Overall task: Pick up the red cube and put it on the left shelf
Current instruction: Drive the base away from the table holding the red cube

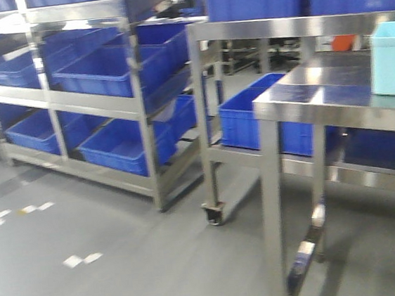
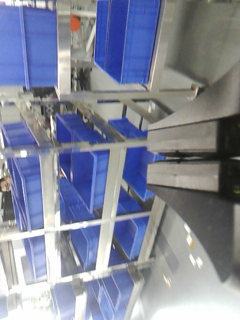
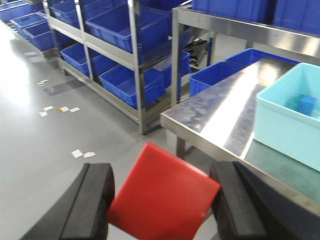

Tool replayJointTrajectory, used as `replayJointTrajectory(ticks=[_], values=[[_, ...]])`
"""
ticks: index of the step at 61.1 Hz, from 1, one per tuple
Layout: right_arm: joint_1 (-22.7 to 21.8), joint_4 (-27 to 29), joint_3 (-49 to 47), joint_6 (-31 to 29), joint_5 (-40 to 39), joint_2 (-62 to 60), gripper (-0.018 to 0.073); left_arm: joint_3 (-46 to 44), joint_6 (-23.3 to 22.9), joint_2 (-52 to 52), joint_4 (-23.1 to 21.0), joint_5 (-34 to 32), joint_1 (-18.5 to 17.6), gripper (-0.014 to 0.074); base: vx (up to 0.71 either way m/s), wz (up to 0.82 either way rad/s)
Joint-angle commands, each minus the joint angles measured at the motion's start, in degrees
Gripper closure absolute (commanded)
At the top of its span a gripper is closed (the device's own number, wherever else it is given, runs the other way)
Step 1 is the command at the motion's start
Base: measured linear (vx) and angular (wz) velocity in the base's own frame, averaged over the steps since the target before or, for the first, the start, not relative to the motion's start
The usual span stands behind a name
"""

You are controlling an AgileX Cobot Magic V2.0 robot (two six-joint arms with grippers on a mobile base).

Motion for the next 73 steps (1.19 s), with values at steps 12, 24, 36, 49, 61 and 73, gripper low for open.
replayJointTrajectory(ticks=[12,24,36,49,61,73], values=[[-0.4,-0.8,-1.7,-0.2,-5.0,0.0,0.0502,1.3,0.1,0.5,-0.3,-4.8,-0.3,0.0491,-0.12,0.38],[-0.4,-0.8,-1.7,-0.2,-5.0,0.0,0.0502,1.3,0.1,0.5,-0.3,-4.8,-0.3,0.0491,-0.1,0.33],[-0.4,-0.8,-1.7,-0.2,-5.0,0.0,0.0502,1.3,0.1,0.5,-0.3,-4.8,-0.3,0.0491,-0.07,0.23],[-0.4,-0.8,-1.7,-0.2,-5.0,0.0,0.0502,1.3,0.1,0.5,-0.3,-4.8,-0.3,0.0491,-0.04,0.24],[-0.4,-0.8,-1.7,-0.2,-5.0,0.0,0.0502,1.3,0.1,0.5,-0.3,-4.8,-0.3,0.0491,-0.03,0.19],[-0.4,-0.8,-1.7,-0.2,-5.0,0.0,0.0502,1.3,0.1,0.5,-0.3,-4.8,-0.3,0.0491,-0.01,0.21]])
